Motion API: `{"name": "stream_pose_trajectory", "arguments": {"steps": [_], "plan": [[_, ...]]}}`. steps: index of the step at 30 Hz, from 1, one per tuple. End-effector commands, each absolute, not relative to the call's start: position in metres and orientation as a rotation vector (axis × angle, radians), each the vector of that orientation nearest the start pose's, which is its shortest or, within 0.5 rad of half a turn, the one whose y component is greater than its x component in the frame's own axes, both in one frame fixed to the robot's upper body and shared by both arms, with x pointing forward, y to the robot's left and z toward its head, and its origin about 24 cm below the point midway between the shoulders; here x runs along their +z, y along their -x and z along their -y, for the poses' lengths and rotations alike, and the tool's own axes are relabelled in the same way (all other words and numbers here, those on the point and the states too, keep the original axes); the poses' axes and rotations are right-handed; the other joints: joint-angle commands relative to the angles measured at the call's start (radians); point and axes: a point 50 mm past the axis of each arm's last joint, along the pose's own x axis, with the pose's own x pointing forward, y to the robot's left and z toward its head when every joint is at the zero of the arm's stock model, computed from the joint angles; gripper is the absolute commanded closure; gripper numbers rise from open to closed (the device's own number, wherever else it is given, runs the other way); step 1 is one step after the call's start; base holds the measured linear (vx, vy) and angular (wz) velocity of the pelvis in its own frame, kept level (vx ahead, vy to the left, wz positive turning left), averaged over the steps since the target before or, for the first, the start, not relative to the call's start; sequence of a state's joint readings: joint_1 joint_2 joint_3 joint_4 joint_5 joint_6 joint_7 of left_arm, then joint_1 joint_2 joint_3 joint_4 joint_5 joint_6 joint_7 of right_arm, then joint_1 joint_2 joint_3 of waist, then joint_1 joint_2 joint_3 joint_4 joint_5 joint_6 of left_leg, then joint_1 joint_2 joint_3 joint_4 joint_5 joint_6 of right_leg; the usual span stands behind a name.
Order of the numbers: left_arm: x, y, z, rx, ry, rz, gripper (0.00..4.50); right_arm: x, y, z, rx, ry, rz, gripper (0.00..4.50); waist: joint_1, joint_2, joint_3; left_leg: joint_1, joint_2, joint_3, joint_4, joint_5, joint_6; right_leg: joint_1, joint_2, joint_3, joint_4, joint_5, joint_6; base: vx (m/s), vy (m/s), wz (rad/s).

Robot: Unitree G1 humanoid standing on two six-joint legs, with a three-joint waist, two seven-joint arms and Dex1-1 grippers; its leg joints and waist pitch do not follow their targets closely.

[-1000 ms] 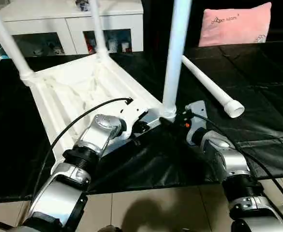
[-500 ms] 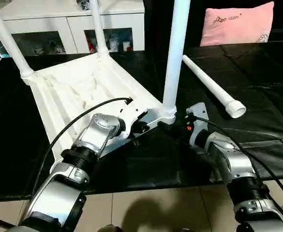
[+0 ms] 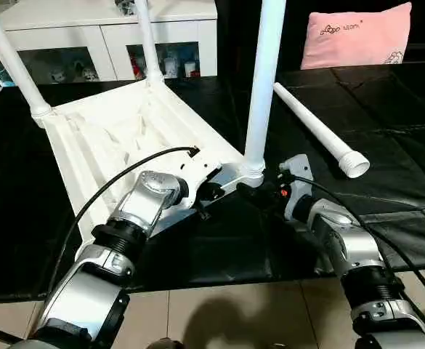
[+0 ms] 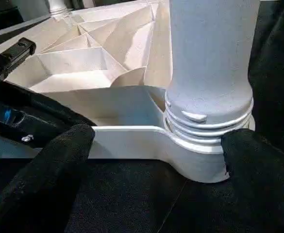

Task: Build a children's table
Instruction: Rotate leg to tighten

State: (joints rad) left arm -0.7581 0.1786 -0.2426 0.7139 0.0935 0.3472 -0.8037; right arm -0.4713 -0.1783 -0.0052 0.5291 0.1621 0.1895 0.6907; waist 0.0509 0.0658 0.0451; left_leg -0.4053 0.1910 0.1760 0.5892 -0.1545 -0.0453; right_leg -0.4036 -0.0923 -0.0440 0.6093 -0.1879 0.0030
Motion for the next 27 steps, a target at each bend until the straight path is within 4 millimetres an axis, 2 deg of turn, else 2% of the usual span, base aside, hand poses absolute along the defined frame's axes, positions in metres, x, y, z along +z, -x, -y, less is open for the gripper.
{"name": "stream_pose_trajectory", "arguments": {"steps": [1, 2, 3, 4, 5, 7, 8, 10, 11, 14, 18, 22, 23, 25, 27], "plan": [[0.075, -0.353, -0.095, -1.019, -0.407, -0.437, 4.5, 0.054, -0.321, 0.137, 0.831, -0.033, -0.204, 0.02, 0.008, -0.009, -0.068, 0.024, 0.024, -0.009, -0.069, -0.249, 0.053, 0.051, -0.044, 0.021, -0.074, -0.121, -0.247, 0.0, 0.0, 0.0], [0.068, -0.338, -0.126, -1.144, -0.469, -0.486, 4.5, 0.066, -0.31, 0.162, 0.992, 0.071, -0.208, 0.02, 0.017, -0.062, -0.076, 0.016, 0.027, -0.013, -0.062, -0.2, 0.081, 0.07, -0.052, 0.02, -0.058, -0.11, -0.239, 0.0, 0.0, 0.0], [0.067, -0.336, -0.129, -1.157, -0.476, -0.492, 4.5, 0.068, -0.309, 0.164, 1.009, 0.082, -0.21, 0.02, 0.02, -0.055, -0.067, 0.014, 0.031, -0.009, -0.067, -0.192, 0.092, 0.066, -0.051, 0.024, -0.066, -0.118, -0.221, 0.0, 0.0, 0.0], [0.064, -0.328, -0.141, -1.211, -0.5, -0.521, 4.5, 0.072, -0.303, 0.174, 1.075, 0.123, -0.224, 0.02, 0.018, -0.036, -0.071, 0.021, 0.036, -0.007, -0.063, -0.17, 0.099, 0.053, -0.052, 0.027, -0.061, -0.096, -0.226, 0.0, 0.0, 0.0], [0.064, -0.328, -0.141, -1.211, -0.501, -0.522, 4.5, 0.072, -0.303, 0.174, 1.075, 0.125, -0.224, 0.02, 0.015, -0.034, -0.066, 0.026, 0.038, -0.001, -0.063, -0.175, 0.095, 0.044, -0.04, 0.025, -0.062, -0.078, -0.24, 0.0, 0.0, 0.0], [0.064, -0.328, -0.141, -1.213, -0.503, -0.523, 4.5, 0.072, -0.302, 0.177, 1.072, 0.127, -0.225, 0.02, 0.013, -0.041, -0.061, 0.028, 0.034, 0.002, -0.067, -0.208, 0.081, 0.042, -0.038, 0.025, -0.065, -0.101, -0.251, 0.0, 0.0, 0.0], [0.064, -0.328, -0.141, -1.214, -0.504, -0.523, 4.5, 0.072, -0.302, 0.177, 1.071, 0.129, -0.224, 0.02, 0.017, -0.042, -0.059, 0.034, 0.035, 0.002, -0.069, -0.249, 0.062, 0.04, -0.043, 0.026, -0.069, -0.162, -0.252, 0.0, 0.0, 0.0], [0.064, -0.328, -0.141, -1.223, -0.506, -0.521, 4.5, 0.073, -0.302, 0.179, 1.072, 0.132, -0.224, 0.02, 0.02, -0.039, -0.06, 0.037, 0.037, 0.001, -0.07, -0.258, 0.052, 0.038, -0.044, 0.026, -0.07, -0.175, -0.254, 0.0, 0.0, 0.0], [0.065, -0.327, -0.141, -1.233, -0.509, -0.518, 4.5, 0.073, -0.301, 0.179, 1.08, 0.134, -0.224, 0.02, 0.024, -0.042, -0.061, 0.037, 0.038, 0.001, -0.07, -0.252, 0.046, 0.039, -0.044, 0.028, -0.068, -0.162, -0.255, 0.0, 0.0, 0.0], [0.067, -0.323, -0.142, -1.275, -0.519, -0.51, 4.5, 0.075, -0.297, 0.18, 1.134, 0.15, -0.234, 0.02, 0.036, -0.042, -0.064, 0.036, 0.037, 0.002, -0.069, -0.224, 0.051, 0.041, -0.043, 0.029, -0.062, -0.12, -0.25, 0.0, 0.0, 0.0], [0.07, -0.317, -0.141, -1.362, -0.545, -0.496, 4.5, 0.074, -0.295, 0.175, 1.209, 0.189, -0.252, 0.02, 0.039, -0.046, -0.063, 0.03, 0.034, 0.005, -0.065, -0.21, 0.062, 0.043, -0.045, 0.029, -0.063, -0.127, -0.241, 0.0, 0.0, 0.0], [0.072, -0.311, -0.136, -1.434, -0.553, -0.486, 4.5, 0.075, -0.303, 0.171, 1.18, 0.23, -0.244, 0.02, 0.04, -0.041, -0.064, 0.034, 0.036, 0.004, -0.065, -0.204, 0.052, 0.038, -0.043, 0.028, -0.061, -0.132, -0.25, 0.0, 0.0, 0.0], [0.073, -0.31, -0.135, -1.443, -0.555, -0.485, 4.5, 0.075, -0.303, 0.169, 1.197, 0.239, -0.244, 0.02, 0.04, -0.042, -0.064, 0.035, 0.036, 0.004, -0.065, -0.208, 0.05, 0.039, -0.043, 0.029, -0.06, -0.131, -0.251, 0.0, 0.0, 0.0], [0.073, -0.309, -0.133, -1.461, -0.562, -0.483, 4.5, 0.074, -0.301, 0.165, 1.241, 0.244, -0.248, 0.02, 0.044, -0.037, -0.065, 0.037, 0.037, 0.005, -0.065, -0.217, 0.048, 0.038, -0.042, 0.03, -0.06, -0.125, -0.249, 0.0, 0.0, 0.0], [0.073, -0.308, -0.131, -1.472, -0.564, -0.483, 4.5, 0.074, -0.299, 0.162, 1.279, 0.235, -0.246, 0.02, 0.048, -0.039, -0.066, 0.036, 0.036, 0.005, -0.064, -0.217, 0.05, 0.04, -0.041, 0.029, -0.058, -0.11, -0.251, 0.0, 0.0, 0.0]]}}
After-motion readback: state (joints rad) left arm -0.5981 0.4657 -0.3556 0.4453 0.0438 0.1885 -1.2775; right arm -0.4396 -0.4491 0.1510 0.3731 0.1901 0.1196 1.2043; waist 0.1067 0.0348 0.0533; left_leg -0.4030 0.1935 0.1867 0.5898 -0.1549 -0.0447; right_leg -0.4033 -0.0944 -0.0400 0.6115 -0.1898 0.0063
